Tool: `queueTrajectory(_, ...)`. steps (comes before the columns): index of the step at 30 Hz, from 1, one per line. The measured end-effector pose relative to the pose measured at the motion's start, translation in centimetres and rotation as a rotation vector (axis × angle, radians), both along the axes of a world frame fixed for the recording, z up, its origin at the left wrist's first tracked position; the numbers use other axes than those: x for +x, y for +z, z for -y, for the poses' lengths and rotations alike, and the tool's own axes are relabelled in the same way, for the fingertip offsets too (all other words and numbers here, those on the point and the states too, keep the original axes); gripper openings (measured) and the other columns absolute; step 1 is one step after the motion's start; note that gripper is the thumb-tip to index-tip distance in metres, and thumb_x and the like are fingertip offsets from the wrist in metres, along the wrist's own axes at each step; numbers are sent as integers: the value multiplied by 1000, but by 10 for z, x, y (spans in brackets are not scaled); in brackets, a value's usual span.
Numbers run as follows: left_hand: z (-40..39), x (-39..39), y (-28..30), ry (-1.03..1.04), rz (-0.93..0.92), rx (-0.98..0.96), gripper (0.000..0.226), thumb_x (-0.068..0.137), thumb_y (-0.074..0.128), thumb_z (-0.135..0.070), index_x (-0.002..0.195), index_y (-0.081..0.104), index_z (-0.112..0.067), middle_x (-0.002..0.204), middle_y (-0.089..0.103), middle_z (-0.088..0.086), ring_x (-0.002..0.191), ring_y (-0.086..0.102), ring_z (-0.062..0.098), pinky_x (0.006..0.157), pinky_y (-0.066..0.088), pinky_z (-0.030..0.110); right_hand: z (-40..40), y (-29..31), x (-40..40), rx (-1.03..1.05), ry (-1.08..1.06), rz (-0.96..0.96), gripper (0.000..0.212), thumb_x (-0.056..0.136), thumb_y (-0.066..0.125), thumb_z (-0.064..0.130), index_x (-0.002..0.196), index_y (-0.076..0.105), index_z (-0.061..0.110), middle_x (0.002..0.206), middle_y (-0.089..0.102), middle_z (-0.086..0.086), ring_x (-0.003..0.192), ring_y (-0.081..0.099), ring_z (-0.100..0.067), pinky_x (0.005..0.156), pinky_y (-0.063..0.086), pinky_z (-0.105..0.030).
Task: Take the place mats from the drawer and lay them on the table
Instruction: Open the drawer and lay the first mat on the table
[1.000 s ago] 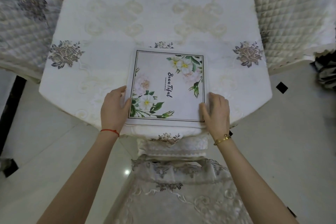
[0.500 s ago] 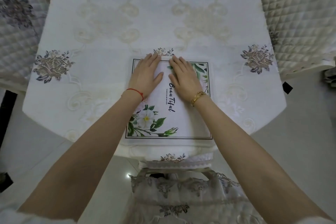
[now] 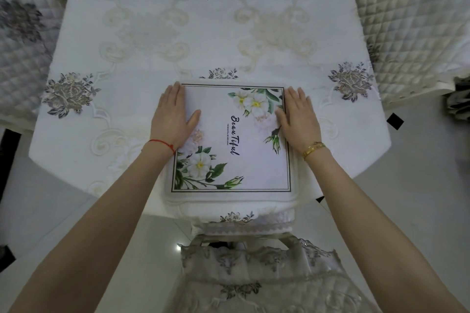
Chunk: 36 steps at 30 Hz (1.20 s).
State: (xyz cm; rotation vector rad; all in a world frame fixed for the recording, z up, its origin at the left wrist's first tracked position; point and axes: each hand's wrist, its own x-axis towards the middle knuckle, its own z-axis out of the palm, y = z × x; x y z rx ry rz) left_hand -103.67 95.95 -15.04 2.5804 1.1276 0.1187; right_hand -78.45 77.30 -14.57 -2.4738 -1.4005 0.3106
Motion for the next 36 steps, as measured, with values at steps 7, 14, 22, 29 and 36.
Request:
queueTrajectory(7,59,-19,0,-277,-2,-49,68,96,27,-46,152,15,-9,161,15,8,149,9,22,122,11,40,1,1,-81,14,185,-100,57,102,34,31,152,15,12,160,10,-4,148,-1,-18,121,1,-35)
queueTrajectory(14,68,-48,-3,-150,-46,-21,76,95,20,-56,152,16,-7,160,15,8,149,11,20,121,12,36,42,-1,-71,-74,167,-29,58,103,25,39,152,7,15,160,4,0,147,0,-13,121,2,-34)
queueTrajectory(22,91,-91,8,-61,-58,-12,66,99,34,-42,150,20,-3,158,20,14,148,13,27,122,7,37,95,13,-77,-107,84,-22,59,102,27,36,151,12,9,160,7,-7,147,-1,-20,120,-3,-35)
queueTrajectory(29,158,-83,13,-172,2,-83,64,97,24,-44,152,18,-12,160,18,5,149,11,19,121,17,40,103,6,-151,-120,223,-64,61,101,22,42,152,9,12,160,5,-4,148,0,-19,121,5,-39)
queueTrajectory(36,157,-103,4,-115,-57,-82,67,96,14,-52,154,7,-17,162,7,0,148,4,13,122,10,37,135,3,-131,-112,97,-46,62,99,18,44,152,10,13,160,5,-1,147,0,-13,120,1,-34)
